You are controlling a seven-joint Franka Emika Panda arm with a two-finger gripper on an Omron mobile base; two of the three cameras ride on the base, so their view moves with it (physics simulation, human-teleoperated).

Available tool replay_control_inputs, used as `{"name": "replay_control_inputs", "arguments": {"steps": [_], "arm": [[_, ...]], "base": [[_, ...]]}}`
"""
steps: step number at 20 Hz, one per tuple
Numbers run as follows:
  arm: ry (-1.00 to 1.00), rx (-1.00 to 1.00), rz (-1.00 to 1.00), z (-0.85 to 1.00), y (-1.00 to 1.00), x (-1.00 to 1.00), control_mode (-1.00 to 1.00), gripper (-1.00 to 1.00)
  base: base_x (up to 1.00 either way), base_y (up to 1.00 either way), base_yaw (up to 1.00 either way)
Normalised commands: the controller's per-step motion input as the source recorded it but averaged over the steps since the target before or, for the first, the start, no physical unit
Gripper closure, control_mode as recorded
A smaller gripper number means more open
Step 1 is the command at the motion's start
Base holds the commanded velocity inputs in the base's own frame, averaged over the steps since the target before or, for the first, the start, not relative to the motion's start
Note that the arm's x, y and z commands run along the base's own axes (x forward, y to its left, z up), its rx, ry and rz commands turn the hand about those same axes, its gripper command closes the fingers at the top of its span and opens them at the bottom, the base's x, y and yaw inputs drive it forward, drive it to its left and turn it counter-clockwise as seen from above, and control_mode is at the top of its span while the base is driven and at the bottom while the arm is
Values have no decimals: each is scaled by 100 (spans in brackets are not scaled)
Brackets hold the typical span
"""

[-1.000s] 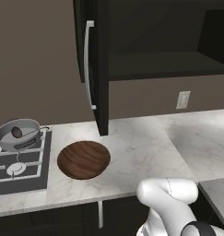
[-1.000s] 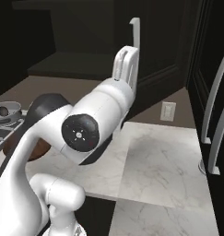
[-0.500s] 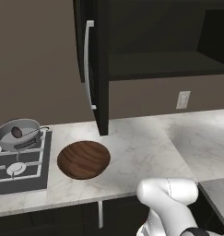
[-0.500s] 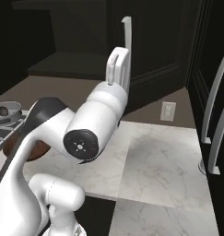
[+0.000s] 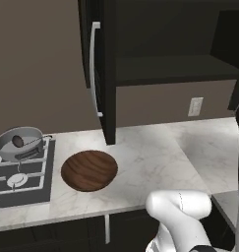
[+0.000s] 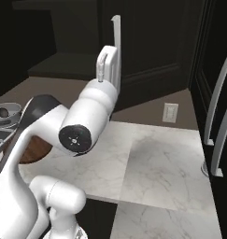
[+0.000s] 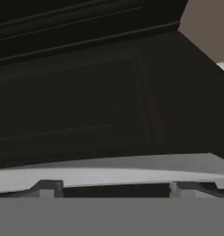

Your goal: Open the cabinet and move the ladle to the pot. Then close the cabinet.

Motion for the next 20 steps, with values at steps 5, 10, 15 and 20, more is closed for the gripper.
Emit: {"name": "replay_control_inputs", "arguments": {"steps": [5,10,15,20], "arm": [[2,0,0,0,46,31,-100,-100],[10,0,3,1,43,38,-100,-100],[17,0,7,1,38,50,-100,-100],[7,0,10,0,23,57,-100,-100]], "base": [[0,0,0],[0,0,0],[0,0,0],[0,0,0]]}}
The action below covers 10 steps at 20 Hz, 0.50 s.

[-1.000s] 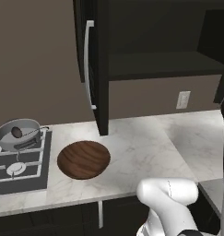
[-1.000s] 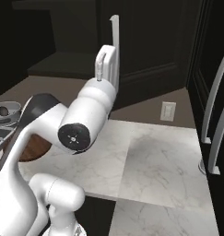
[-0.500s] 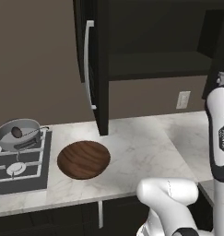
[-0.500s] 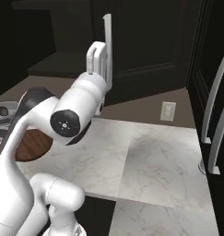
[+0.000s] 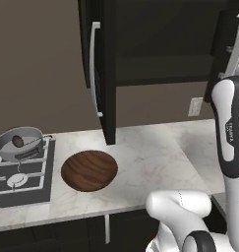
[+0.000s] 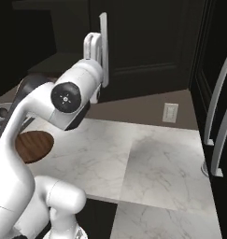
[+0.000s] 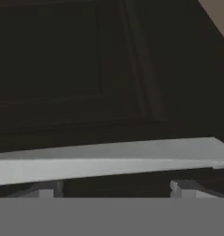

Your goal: Open the cabinet and move the ladle to the pot. Then close the cabinet.

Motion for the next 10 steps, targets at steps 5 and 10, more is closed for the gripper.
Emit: {"name": "replay_control_inputs", "arguments": {"steps": [5,10], "arm": [[0,0,10,0,8,54,-100,-100],[0,0,6,0,4,49,-100,-100]], "base": [[0,0,0],[0,0,0]]}}
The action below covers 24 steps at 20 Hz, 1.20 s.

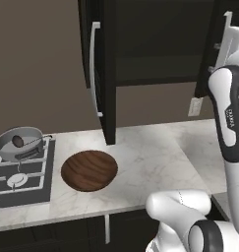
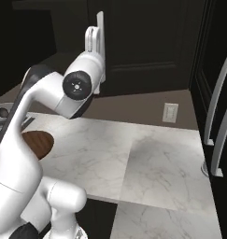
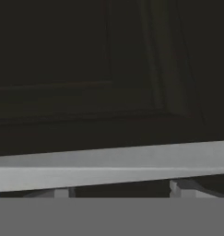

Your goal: Open the cabinet and move the ladle to the pot. Then close the cabinet.

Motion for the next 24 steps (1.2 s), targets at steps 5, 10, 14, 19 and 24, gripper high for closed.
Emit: {"name": "replay_control_inputs", "arguments": {"steps": [5,10,14,19,24], "arm": [[1,0,4,0,3,50,-100,-100],[0,0,3,0,0,47,-100,-100],[0,0,2,0,0,41,-100,-100],[0,0,2,0,0,40,-100,-100],[2,0,1,0,0,37,-100,-100]], "base": [[0,0,0],[0,0,0],[0,0,0],[0,0,0],[0,0,0]]}}
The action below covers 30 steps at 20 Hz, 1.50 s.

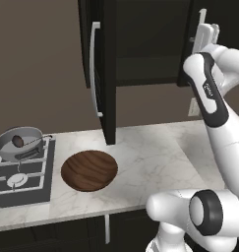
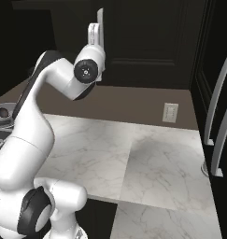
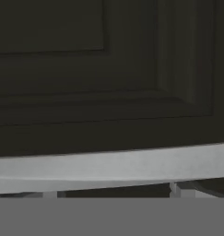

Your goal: Open the cabinet and move the ladle to the pot. Then close the cabinet.

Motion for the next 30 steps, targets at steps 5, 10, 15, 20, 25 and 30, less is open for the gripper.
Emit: {"name": "replay_control_inputs", "arguments": {"steps": [5,10,15,20,25,30], "arm": [[3,0,1,0,0,35,-100,-100],[0,0,0,0,0,32,-100,-100],[0,0,0,0,0,31,-100,-100],[0,-2,1,0,11,6,-100,-100],[0,-6,2,2,24,-10,-100,-100],[0,-7,2,6,36,-13,-100,-100]], "base": [[0,0,0],[0,0,0],[0,0,0],[0,0,0],[0,0,0],[0,0,0]]}}
